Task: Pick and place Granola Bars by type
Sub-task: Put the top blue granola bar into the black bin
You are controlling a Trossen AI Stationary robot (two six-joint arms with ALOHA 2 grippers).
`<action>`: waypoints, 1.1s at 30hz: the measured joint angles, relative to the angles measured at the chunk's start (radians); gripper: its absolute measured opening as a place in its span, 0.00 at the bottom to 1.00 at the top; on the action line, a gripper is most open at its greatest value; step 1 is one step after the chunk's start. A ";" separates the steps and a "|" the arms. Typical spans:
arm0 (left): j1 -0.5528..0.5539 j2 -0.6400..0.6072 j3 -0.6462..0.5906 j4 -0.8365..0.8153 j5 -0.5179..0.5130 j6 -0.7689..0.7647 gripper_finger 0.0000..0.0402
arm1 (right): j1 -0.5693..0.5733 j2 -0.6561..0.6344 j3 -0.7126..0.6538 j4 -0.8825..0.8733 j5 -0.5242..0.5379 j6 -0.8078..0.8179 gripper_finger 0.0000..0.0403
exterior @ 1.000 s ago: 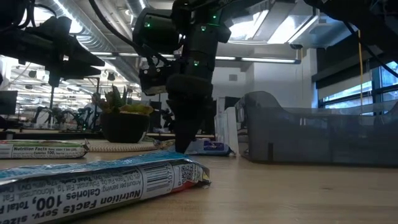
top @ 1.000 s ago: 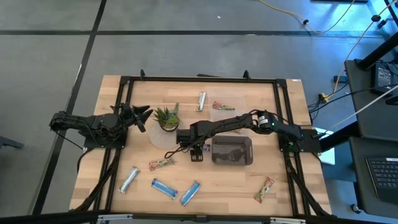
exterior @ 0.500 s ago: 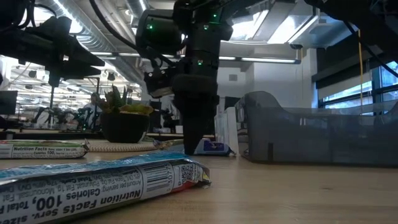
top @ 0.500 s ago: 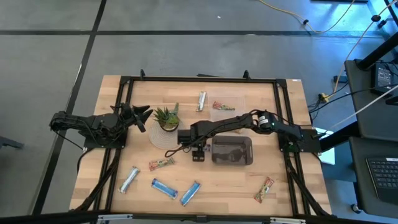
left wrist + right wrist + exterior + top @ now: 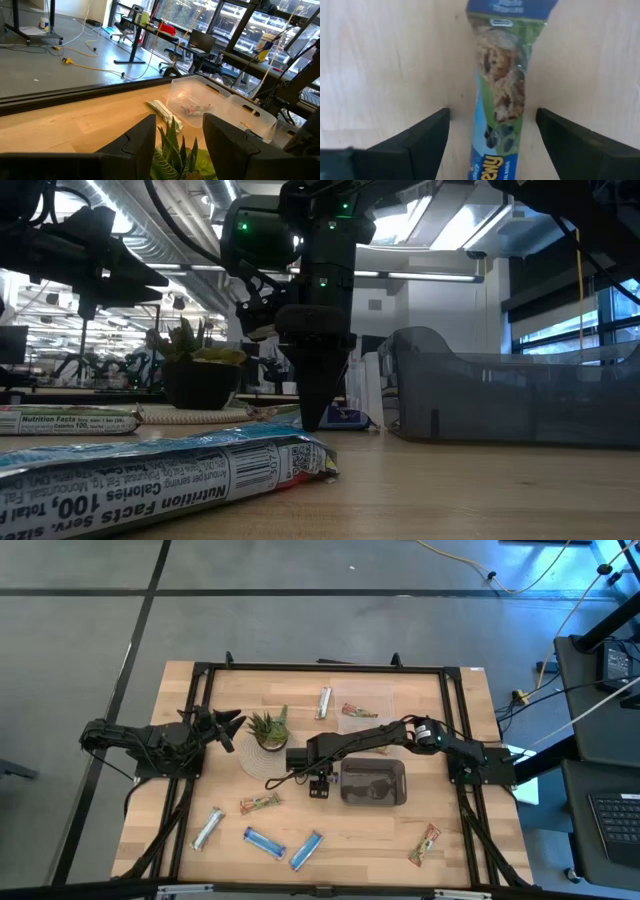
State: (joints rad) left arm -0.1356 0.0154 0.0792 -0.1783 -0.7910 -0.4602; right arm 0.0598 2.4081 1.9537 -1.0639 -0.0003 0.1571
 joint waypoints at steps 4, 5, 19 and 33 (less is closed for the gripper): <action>0.000 0.000 0.000 0.000 0.000 0.000 0.39 | -0.006 0.000 -0.001 -0.001 0.006 0.003 0.75; 0.000 0.000 0.000 0.000 0.000 0.000 0.39 | -0.006 0.000 -0.001 0.000 0.007 0.003 0.75; 0.000 0.000 0.000 0.000 0.000 0.000 0.39 | -0.009 0.006 0.049 -0.012 0.057 -0.037 0.75; 0.000 0.000 0.000 0.000 0.026 -0.024 0.39 | -0.039 0.001 0.037 -0.006 0.096 -0.004 0.75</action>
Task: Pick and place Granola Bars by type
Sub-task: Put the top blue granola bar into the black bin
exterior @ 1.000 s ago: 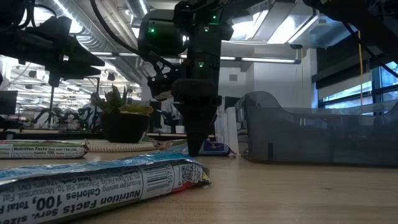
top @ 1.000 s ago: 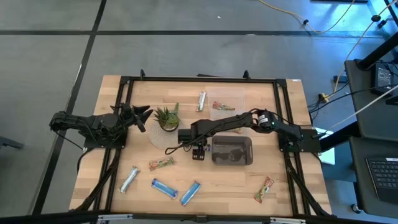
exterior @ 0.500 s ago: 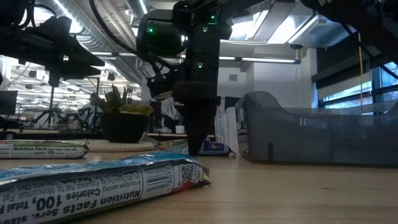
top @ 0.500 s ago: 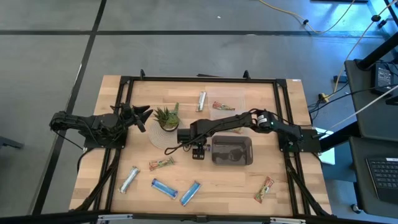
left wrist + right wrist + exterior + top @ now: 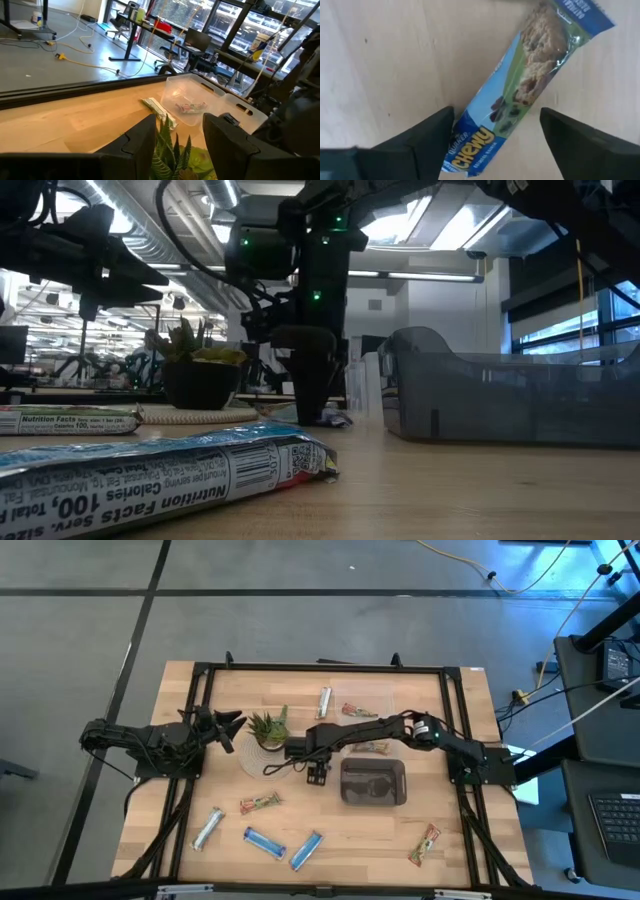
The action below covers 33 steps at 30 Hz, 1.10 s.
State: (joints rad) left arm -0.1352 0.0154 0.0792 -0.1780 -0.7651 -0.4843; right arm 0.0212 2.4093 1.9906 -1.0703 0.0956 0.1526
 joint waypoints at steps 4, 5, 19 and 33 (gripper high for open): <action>0.000 0.000 0.000 0.000 0.000 0.000 0.39 | 0.000 -0.002 -0.014 0.032 0.024 -0.004 0.75; 0.000 0.000 0.000 0.000 0.000 0.000 0.39 | 0.000 -0.002 -0.015 0.035 0.021 -0.002 0.75; 0.000 0.000 0.000 0.000 0.000 0.000 0.39 | 0.002 -0.001 -0.015 0.066 0.021 0.022 0.64; 0.000 0.000 0.000 0.000 0.001 0.000 0.39 | 0.007 0.001 -0.006 0.052 -0.051 -0.083 0.21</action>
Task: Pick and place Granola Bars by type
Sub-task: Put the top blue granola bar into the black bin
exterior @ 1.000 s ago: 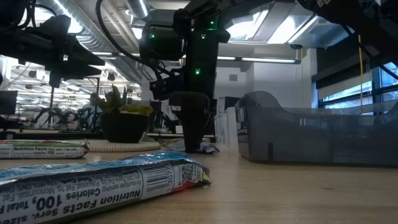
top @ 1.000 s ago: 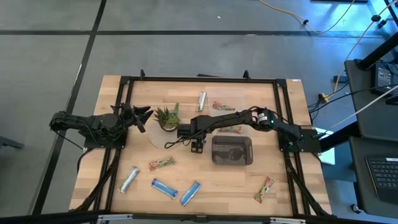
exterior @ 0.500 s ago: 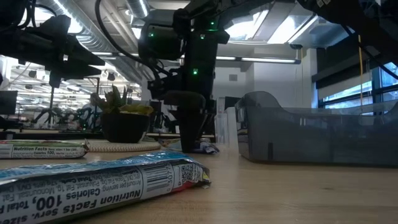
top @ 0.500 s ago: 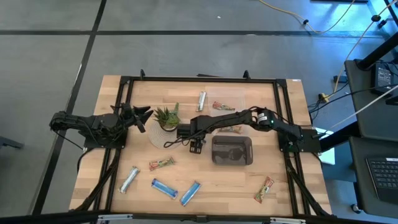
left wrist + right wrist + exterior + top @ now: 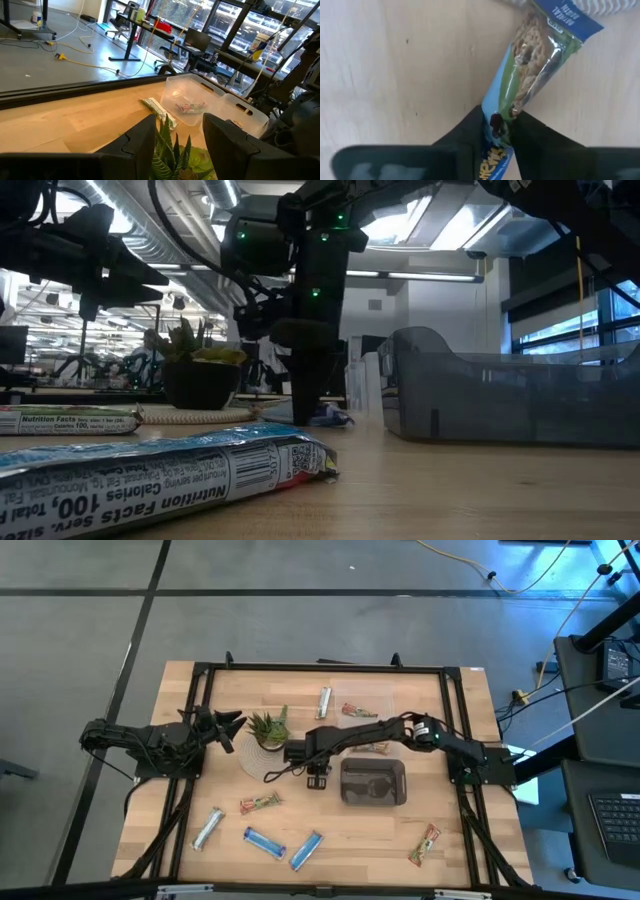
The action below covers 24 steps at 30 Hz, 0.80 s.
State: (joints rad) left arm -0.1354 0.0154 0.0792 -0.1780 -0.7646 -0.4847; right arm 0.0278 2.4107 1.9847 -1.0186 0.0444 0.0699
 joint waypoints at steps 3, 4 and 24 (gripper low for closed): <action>0.000 0.000 0.000 0.000 0.000 0.000 0.39 | 0.002 0.005 0.022 -0.021 0.000 -0.026 0.19; 0.000 0.000 0.000 0.000 0.000 -0.001 0.39 | 0.003 0.007 0.034 -0.034 0.000 -0.032 0.18; 0.000 0.000 0.000 0.000 0.000 0.000 0.39 | 0.084 -0.200 0.256 -0.422 -0.019 -0.074 0.18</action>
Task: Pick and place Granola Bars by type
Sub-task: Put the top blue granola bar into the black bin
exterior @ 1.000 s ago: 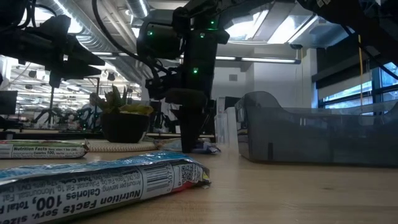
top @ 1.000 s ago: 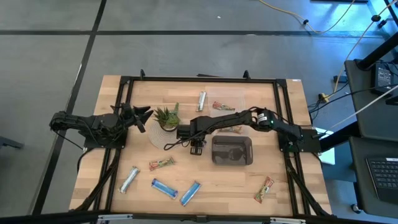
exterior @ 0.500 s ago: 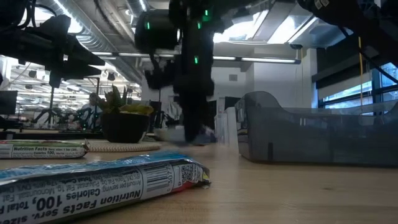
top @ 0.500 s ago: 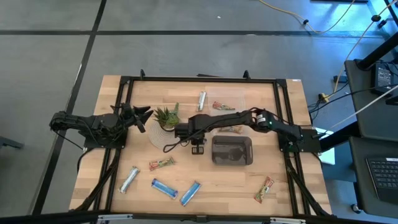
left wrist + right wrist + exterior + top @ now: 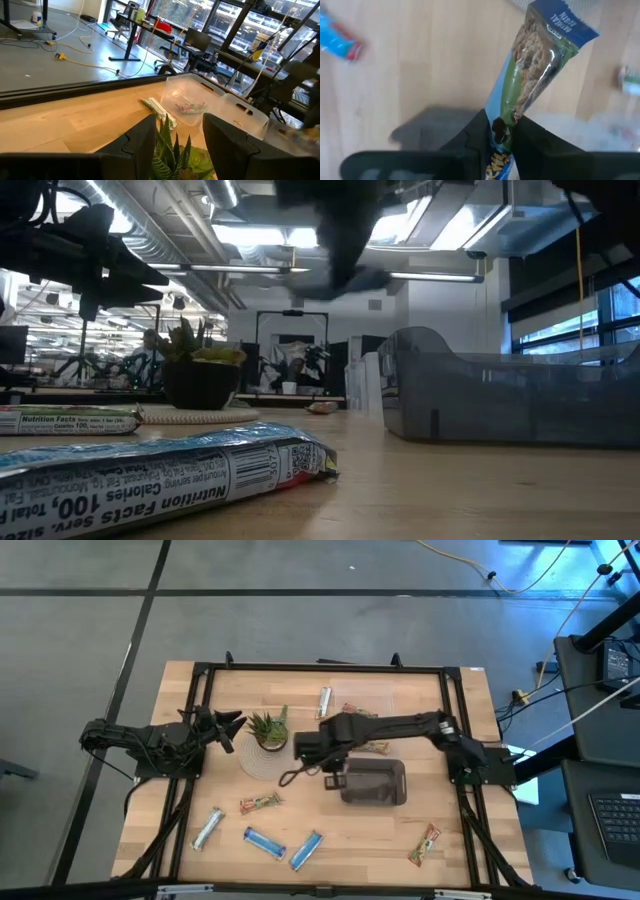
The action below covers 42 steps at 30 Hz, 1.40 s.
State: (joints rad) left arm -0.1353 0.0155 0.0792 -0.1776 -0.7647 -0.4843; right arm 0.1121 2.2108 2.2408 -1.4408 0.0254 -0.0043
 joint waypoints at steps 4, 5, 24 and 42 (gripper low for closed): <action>0.000 0.001 0.000 0.000 0.000 0.000 0.39 | 0.057 -0.096 -0.059 -0.033 -0.001 0.053 0.18; 0.000 0.001 0.000 0.000 0.000 0.000 0.39 | 0.072 -0.122 -0.086 -0.038 -0.001 0.065 0.18; 0.000 0.001 0.000 0.000 0.000 0.000 0.39 | 0.246 -0.479 -0.977 0.460 0.050 0.262 0.18; 0.000 0.001 0.000 0.000 0.000 -0.001 0.39 | 0.219 -0.479 -1.148 0.544 0.100 0.393 0.19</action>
State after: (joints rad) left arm -0.1356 0.0170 0.0792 -0.1776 -0.7649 -0.4854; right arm 0.3313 1.7321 1.0933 -0.8970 0.1251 0.3889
